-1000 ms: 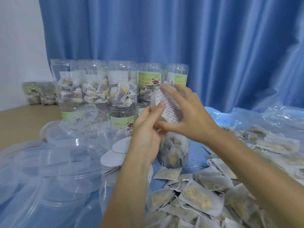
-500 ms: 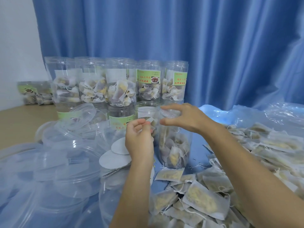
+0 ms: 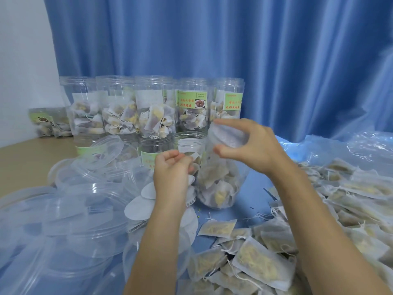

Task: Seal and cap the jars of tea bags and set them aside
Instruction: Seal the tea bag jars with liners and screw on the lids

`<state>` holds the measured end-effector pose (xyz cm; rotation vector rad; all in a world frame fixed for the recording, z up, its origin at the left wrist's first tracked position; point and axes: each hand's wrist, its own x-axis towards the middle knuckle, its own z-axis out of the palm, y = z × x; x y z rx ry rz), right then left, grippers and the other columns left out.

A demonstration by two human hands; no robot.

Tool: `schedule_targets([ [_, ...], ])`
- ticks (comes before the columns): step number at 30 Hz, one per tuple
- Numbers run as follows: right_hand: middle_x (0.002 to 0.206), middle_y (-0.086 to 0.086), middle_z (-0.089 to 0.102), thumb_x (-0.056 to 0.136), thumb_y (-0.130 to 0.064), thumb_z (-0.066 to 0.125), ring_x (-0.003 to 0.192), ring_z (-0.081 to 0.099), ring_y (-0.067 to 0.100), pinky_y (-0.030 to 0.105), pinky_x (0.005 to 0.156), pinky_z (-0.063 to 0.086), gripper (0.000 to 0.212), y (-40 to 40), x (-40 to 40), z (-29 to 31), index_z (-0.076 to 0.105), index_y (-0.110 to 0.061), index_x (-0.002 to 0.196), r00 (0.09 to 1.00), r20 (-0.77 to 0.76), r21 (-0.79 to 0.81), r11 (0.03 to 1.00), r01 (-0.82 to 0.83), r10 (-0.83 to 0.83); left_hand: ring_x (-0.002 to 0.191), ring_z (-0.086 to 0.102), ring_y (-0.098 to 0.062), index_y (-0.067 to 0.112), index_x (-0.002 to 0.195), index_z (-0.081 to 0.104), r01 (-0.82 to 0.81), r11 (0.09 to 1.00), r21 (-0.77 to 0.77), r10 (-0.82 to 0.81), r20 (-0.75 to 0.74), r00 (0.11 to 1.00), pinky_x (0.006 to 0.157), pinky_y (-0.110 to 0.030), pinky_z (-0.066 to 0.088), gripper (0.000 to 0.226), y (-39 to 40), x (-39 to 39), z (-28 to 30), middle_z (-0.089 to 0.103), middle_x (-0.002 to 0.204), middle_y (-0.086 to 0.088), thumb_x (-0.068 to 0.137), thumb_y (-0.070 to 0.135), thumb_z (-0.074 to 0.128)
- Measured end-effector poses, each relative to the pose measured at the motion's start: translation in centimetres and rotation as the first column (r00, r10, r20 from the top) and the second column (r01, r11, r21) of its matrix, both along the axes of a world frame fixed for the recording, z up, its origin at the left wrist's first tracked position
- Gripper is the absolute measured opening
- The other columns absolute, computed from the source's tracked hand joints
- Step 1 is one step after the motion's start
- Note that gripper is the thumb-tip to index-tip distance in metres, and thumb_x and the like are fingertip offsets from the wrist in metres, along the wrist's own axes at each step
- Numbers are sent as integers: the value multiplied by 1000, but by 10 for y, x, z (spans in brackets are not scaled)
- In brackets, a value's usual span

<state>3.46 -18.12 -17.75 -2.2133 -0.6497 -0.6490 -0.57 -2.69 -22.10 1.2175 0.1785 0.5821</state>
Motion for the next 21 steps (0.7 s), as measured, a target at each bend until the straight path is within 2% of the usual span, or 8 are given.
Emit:
schedule_targets([
  [2,118,-28,60,58,-52,69,110,49,-11,13,90,35,54,-7,-7,9,56,-61,110,999,26,160,986,-48,45,61,62,-6,9,104,54,-9,1000,25,10,-21,1000,67,-20,49,27,6,-1,3,61,89,-2,80,10,68],
  [4,111,-33,60,61,-45,72,100,51,-15,13,89,38,50,-10,-13,15,60,-57,109,992,61,337,933,-124,110,80,63,-13,8,109,58,27,998,59,-24,-46,999,79,-28,50,49,9,-1,5,65,97,-4,71,33,76],
  [7,120,-15,64,66,-40,74,118,56,10,41,99,45,50,-5,-18,18,63,-47,114,963,87,566,782,-259,256,105,62,-19,20,112,64,136,991,12,-134,-84,987,92,-39,48,75,8,-8,9,68,112,-1,51,61,73],
  [9,129,-3,61,64,-45,73,125,51,24,50,101,43,55,3,-22,18,60,-46,117,944,80,629,718,-296,319,103,67,-21,31,100,71,254,964,-75,-254,-2,967,91,-46,50,56,9,-12,14,71,110,4,53,62,76],
  [12,136,-3,54,63,-53,71,132,45,22,52,105,39,54,12,-24,16,57,-53,115,907,45,611,707,-357,419,91,71,-23,32,85,75,300,943,-145,-286,110,952,84,-52,53,35,16,-17,17,73,104,5,58,55,70],
  [15,131,-8,56,65,-61,62,124,51,11,51,105,41,51,2,-18,16,53,-59,114,878,-70,465,794,-391,474,92,71,-25,30,76,76,268,943,-198,-246,131,960,85,-53,52,24,31,-18,13,74,98,2,58,46,72],
  [18,110,-10,69,65,-57,67,100,65,8,46,88,55,59,-16,-11,14,48,-59,121,856,-194,308,858,-410,479,96,70,-24,30,71,75,235,949,-209,-219,98,971,81,-47,54,15,46,-20,6,74,91,3,59,39,72],
  [21,98,-6,73,54,-54,75,83,70,14,42,69,60,82,-17,-6,7,44,-49,130,810,-350,341,869,-357,470,93,70,-22,29,69,75,210,955,-210,-196,85,977,79,-44,55,14,51,-18,-2,73,89,4,58,39,72],
])
